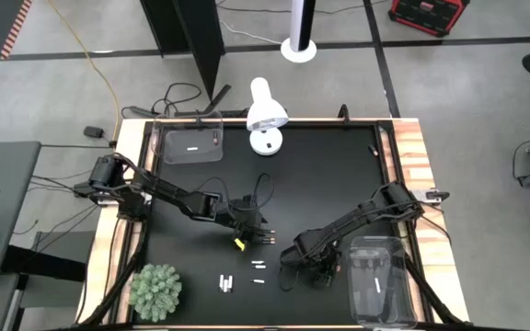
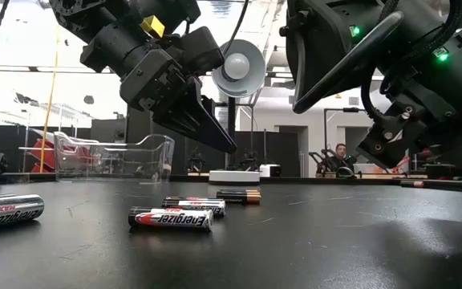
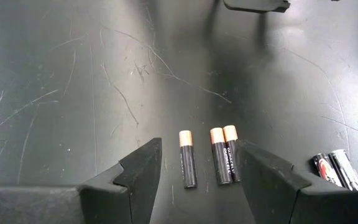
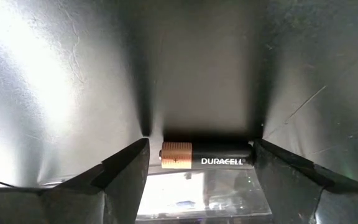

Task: Sort batteries
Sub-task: Put the black battery into the top transparent bin

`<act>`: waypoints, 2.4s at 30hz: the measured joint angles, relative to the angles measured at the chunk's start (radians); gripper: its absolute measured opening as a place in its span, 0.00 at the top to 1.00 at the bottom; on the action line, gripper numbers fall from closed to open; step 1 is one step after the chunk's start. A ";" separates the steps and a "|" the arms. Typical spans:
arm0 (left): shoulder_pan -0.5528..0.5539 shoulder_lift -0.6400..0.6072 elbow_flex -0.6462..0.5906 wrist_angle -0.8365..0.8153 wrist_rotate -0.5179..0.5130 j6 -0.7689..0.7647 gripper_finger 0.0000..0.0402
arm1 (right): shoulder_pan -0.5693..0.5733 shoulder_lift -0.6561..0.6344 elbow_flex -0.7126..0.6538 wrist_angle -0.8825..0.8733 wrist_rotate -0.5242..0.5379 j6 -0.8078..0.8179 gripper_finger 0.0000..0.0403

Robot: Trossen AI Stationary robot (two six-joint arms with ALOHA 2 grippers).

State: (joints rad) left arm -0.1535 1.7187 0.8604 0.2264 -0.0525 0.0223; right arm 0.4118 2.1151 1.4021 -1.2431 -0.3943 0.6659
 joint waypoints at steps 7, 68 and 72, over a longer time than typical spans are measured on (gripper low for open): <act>0.000 0.000 0.000 -0.001 0.000 0.000 0.51 | 0.001 0.000 0.000 0.000 -0.001 -0.001 0.25; 0.000 -0.001 0.000 -0.004 0.000 0.011 0.51 | -0.004 0.000 -0.026 0.044 0.006 -0.009 0.51; 0.000 -0.001 0.000 -0.004 -0.001 0.011 0.51 | -0.002 0.003 -0.004 0.022 0.043 -0.013 0.51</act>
State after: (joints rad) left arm -0.1535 1.7180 0.8604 0.2226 -0.0532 0.0330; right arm 0.4101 2.1180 1.3980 -1.2206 -0.3508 0.6533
